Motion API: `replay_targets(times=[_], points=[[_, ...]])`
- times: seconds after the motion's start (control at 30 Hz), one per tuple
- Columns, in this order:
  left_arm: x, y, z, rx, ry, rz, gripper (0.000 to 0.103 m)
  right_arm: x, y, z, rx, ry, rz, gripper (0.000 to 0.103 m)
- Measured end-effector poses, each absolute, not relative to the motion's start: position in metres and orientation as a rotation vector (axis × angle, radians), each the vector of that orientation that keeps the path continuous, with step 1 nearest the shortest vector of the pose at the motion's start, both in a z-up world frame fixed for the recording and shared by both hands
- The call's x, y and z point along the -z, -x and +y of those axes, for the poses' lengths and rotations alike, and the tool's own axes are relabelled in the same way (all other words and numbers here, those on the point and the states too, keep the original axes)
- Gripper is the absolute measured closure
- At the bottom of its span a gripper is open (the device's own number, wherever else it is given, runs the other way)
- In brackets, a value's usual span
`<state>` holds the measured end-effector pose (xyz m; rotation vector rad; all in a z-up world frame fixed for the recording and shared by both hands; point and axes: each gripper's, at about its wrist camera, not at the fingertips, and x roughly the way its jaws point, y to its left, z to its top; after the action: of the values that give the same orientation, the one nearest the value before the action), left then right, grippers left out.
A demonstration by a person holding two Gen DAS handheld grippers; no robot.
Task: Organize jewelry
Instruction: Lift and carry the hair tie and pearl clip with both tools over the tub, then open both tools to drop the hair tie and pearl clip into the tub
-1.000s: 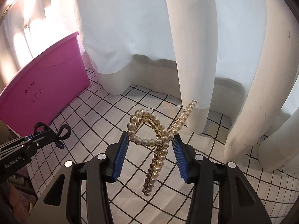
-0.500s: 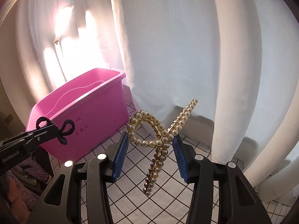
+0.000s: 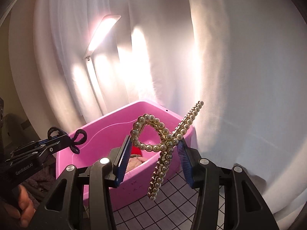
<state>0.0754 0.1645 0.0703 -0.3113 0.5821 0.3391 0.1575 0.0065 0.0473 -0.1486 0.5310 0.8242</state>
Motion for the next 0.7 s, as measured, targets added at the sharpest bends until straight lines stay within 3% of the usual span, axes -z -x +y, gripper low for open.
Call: replay_targets(times=[0.17,0.4,0.53,0.7], points=[[-0.051,-0.084,0.211,-0.400,0.349,0.648,0.090,-0.042,-0.178,0.064,-0.889,0.183,0.589,0.056],[-0.013,-0.099,0.255,-0.431,0.433,0.794,0.090,0.002,-0.208,0.137,-0.911,0.300,0.828,0.056],[0.004,-0.109,0.262,-0.416,0.452,0.877,0.089,0.031,-0.224,0.154,-0.880,0.320,0.969,0.056],[0.016,-0.114,0.268,-0.420,0.472,0.941,0.087,0.041,-0.232,0.158,-0.839,0.317,1.016,0.056]])
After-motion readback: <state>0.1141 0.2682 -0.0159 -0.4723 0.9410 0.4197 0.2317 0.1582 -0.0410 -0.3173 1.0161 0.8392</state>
